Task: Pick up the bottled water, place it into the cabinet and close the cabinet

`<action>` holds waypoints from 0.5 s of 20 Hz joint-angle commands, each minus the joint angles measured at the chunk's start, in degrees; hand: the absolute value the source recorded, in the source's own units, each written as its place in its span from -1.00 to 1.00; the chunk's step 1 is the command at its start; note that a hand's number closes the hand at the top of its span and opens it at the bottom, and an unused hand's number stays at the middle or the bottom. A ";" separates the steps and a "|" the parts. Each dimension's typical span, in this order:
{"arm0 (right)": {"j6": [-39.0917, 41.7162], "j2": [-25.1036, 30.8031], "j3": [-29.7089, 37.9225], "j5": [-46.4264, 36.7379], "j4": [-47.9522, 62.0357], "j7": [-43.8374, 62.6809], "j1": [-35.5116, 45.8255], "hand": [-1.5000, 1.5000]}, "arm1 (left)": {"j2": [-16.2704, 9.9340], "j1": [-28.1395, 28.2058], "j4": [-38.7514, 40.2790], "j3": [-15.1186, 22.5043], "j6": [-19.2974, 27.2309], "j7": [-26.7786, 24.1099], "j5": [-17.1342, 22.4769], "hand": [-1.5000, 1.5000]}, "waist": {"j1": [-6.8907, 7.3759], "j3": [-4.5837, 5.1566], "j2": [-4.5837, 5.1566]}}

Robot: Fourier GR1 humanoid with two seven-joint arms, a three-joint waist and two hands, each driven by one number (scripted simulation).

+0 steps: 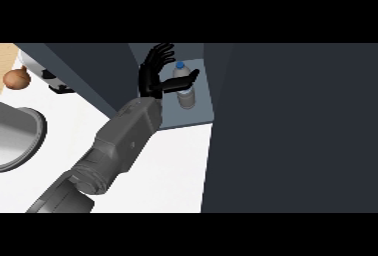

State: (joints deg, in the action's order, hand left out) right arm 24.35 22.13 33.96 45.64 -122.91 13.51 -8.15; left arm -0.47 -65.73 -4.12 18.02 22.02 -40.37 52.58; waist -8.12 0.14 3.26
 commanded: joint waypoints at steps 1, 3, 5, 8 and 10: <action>0.89 -0.06 -0.06 -0.04 1.15 -0.40 0.08 -1.00 | -0.28 -0.74 1.28 -0.72 0.73 -1.11 0.26 -1.00 | -0.53 -0.03 0.50; 0.42 0.24 0.08 -0.15 0.23 -0.01 0.24 -1.00 | -0.11 -0.47 1.88 -0.45 -0.28 -0.60 -0.15 -1.00 | -0.02 0.02 0.13; -0.07 0.05 -0.09 0.39 -0.88 0.04 0.62 -1.00 | -0.37 -2.60 2.04 -0.62 1.62 -0.67 -0.13 -1.00 | -0.77 0.04 0.20; 1.17 -1.69 -0.81 -0.85 -1.15 -0.32 -1.65 -1.00 | -0.80 -1.26 2.82 -0.09 0.43 -1.55 -0.84 -1.00 | -0.65 -0.03 0.04; 0.81 0.25 0.29 0.41 1.14 -0.58 1.11 -1.00 | 0.33 -2.05 2.77 -0.18 1.22 -2.03 -0.83 -1.00 | -0.46 -0.02 0.43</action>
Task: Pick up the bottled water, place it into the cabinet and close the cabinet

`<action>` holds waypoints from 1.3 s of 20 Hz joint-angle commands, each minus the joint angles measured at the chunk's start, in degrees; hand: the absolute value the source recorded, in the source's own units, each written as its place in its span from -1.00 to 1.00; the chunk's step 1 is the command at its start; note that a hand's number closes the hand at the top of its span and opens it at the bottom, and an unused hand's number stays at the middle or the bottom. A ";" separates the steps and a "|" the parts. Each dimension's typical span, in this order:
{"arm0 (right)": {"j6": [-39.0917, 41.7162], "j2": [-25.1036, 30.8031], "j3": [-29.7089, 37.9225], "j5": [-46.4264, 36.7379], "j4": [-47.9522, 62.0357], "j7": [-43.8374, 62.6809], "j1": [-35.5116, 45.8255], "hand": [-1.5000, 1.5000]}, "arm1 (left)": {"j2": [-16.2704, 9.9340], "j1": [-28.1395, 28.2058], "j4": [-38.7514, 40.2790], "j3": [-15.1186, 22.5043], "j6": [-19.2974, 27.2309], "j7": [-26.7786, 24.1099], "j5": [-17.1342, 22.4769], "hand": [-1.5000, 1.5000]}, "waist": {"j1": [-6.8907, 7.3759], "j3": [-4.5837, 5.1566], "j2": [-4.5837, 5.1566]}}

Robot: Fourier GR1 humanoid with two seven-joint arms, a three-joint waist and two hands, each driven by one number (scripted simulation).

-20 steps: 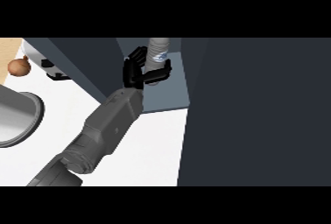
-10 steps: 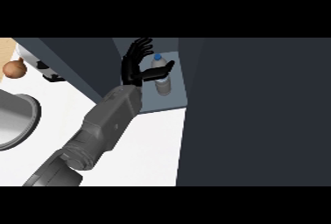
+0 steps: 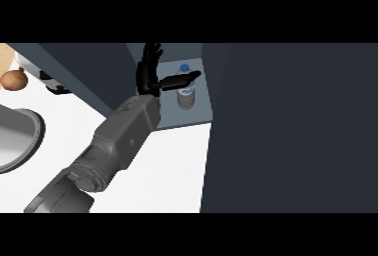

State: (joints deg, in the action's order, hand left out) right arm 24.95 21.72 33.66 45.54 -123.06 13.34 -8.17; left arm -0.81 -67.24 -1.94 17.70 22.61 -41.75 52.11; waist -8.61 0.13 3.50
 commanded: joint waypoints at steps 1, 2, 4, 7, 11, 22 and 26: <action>-0.40 -0.17 -1.33 -0.31 -1.12 0.65 0.53 -1.00 | 0.18 -1.72 1.36 1.14 1.72 0.37 -1.42 -1.00 | 0.07 0.01 0.05; 0.16 -0.52 -1.00 -1.28 -0.82 -0.05 0.15 -1.00 | -0.79 -1.71 1.44 1.53 0.90 0.35 -1.87 -1.00 | 0.23 -0.03 -0.01; 0.59 -1.11 -1.41 -1.29 -1.19 -0.02 -0.59 -1.00 | 0.31 -1.80 1.33 2.05 0.99 -0.67 -2.48 -1.00 | 0.02 -0.03 -0.19; 0.11 0.25 -1.32 -0.48 -1.03 0.67 0.88 -1.00 | 0.36 -2.22 0.75 3.07 -2.46 -0.09 -3.61 -1.00 | 0.06 0.03 -0.02; 1.28 -0.24 -1.09 -2.17 0.82 -0.86 1.25 -1.00 | 0.79 -1.76 -0.36 5.36 -3.49 -3.54 -6.11 -1.00 | 0.39 -0.05 -0.16; 1.42 -1.66 -0.71 -2.52 -3.04 0.51 -2.00 -1.00 | 0.81 3.84 -5.66 3.26 -7.35 -7.90 -4.16 1.00 | 2.69 -0.07 -1.97; 1.71 1.92 1.45 0.69 -2.82 2.41 -0.91 -1.00 | 0.81 5.47 -8.64 4.07 -8.93 -6.98 -3.79 1.00 | 3.62 -0.05 -2.39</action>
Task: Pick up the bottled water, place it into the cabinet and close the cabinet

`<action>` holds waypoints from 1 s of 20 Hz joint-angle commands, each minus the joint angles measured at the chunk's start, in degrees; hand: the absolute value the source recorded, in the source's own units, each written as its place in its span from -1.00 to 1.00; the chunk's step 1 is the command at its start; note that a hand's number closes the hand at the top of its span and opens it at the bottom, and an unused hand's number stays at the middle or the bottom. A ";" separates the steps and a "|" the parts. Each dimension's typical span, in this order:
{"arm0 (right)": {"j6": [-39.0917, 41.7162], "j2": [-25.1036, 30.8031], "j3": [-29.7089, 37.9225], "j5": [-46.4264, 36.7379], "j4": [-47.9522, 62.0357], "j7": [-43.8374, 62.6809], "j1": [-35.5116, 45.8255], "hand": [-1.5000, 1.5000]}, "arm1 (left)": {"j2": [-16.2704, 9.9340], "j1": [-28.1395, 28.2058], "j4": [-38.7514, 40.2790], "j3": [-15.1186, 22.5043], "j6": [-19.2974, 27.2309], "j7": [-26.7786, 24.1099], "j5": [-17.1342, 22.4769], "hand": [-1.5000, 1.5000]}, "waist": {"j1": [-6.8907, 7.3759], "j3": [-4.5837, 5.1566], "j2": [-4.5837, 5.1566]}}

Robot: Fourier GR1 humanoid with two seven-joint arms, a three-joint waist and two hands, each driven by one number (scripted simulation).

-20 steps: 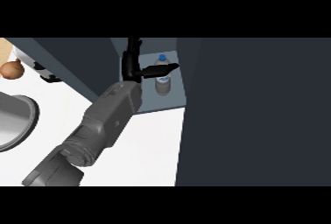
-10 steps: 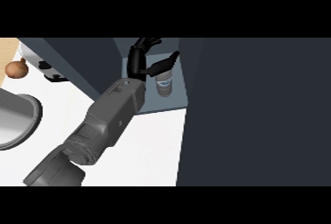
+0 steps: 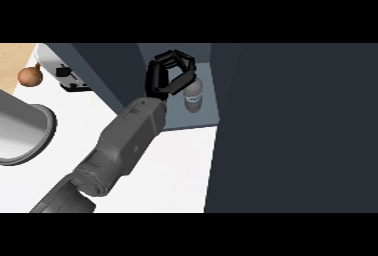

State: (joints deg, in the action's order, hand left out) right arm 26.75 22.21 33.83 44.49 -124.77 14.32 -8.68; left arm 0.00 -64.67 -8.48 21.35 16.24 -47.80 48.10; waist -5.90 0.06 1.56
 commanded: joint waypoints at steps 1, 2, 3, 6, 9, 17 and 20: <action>-2.77 -0.18 0.05 -0.55 -2.79 1.95 0.36 -1.00 | 0.00 2.63 -4.25 0.55 -1.93 0.61 0.80 1.00 | 1.73 0.01 -0.69; 1.88 -0.23 -0.69 0.06 -1.79 0.79 -1.48 -1.00 | 0.00 6.70 -5.88 1.96 -1.33 -2.38 1.18 1.00 | 0.12 -0.01 -0.42; 1.03 1.10 -0.21 -0.40 0.91 0.91 0.97 -1.00 | 0.00 6.31 -5.45 2.28 -2.90 -0.94 1.02 1.00 | 1.51 -0.01 -0.48; 0.34 0.44 0.04 0.91 -4.45 3.56 -2.38 -1.00 | 0.00 11.05 -11.87 4.25 -3.46 0.09 3.34 1.00 | 2.50 0.00 -1.17; 3.31 0.57 3.43 3.50 -3.85 2.53 -4.08 -1.00 | 0.00 13.17 -15.29 5.02 -4.31 1.14 3.43 1.00 | 3.99 -0.04 -1.54; 0.32 0.14 0.39 8.77 -13.10 9.35 -7.05 1.00 | -0.01 27.14 -27.39 10.79 -8.73 0.32 2.79 1.00 | 5.60 -0.02 -1.88; 4.13 -1.40 0.45 9.10 -15.27 8.39 -10.48 1.00 | -1.90 33.34 -34.83 12.50 -9.18 1.24 1.20 1.00 | 5.93 -0.07 -2.22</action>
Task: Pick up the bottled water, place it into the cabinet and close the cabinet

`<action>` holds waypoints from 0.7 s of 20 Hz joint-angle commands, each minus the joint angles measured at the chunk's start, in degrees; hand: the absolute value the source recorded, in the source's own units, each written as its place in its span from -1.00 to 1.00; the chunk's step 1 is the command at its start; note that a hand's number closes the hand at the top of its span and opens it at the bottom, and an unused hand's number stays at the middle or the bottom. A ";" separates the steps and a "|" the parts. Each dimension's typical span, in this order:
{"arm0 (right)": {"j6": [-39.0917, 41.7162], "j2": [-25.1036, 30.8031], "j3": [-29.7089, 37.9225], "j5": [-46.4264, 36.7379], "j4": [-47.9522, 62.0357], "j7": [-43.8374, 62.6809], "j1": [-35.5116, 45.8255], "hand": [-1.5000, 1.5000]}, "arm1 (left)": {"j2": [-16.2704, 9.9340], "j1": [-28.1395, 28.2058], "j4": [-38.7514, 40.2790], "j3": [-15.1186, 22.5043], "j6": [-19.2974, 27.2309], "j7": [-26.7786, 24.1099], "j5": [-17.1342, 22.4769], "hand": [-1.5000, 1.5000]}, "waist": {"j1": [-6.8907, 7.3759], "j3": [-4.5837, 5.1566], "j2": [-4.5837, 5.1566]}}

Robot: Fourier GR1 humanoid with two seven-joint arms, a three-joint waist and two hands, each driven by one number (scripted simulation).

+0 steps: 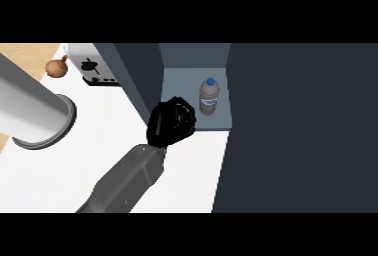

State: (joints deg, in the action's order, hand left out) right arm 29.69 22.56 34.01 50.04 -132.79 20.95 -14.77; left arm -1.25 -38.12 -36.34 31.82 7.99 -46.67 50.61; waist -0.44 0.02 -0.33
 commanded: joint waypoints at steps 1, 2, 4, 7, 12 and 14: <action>0.17 -1.86 -1.54 1.71 -5.20 1.70 -1.88 1.00 | -3.68 8.79 -11.16 2.46 -0.94 2.24 -1.66 1.00 | 1.14 -0.05 -0.24; -2.91 -1.98 -1.54 3.87 -10.13 3.46 -2.81 1.00 | -1.75 9.16 -9.51 3.05 -0.74 0.88 -2.87 1.00 | 0.38 0.00 -0.10; -1.24 -3.08 -2.92 -0.43 -8.06 1.98 -2.05 1.00 | -8.23 13.93 -16.98 4.52 -3.19 4.03 -3.17 -1.00 | 1.06 -0.04 -0.18; -8.28 -0.72 -5.64 -0.23 -11.92 5.58 1.29 1.00 | -8.15 15.33 -23.23 5.78 1.60 6.93 -4.32 -1.00 | 1.18 0.00 -0.20; -2.22 -1.26 -6.11 -3.41 -12.42 2.40 -0.56 1.00 | -16.04 24.18 -33.22 6.58 -4.63 8.14 -2.94 -1.00 | 1.10 -0.02 -0.46; -0.58 0.19 -7.32 -1.61 -12.90 3.72 -2.01 1.00 | -17.78 28.86 -35.93 7.07 -4.33 5.54 -4.00 -1.00 | 0.80 -0.01 -0.40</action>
State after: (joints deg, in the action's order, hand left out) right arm 28.62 22.26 26.48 50.76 -134.24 22.25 -13.58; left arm -15.34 -15.77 -65.68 37.87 4.85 -40.57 46.92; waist 0.60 0.03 -0.64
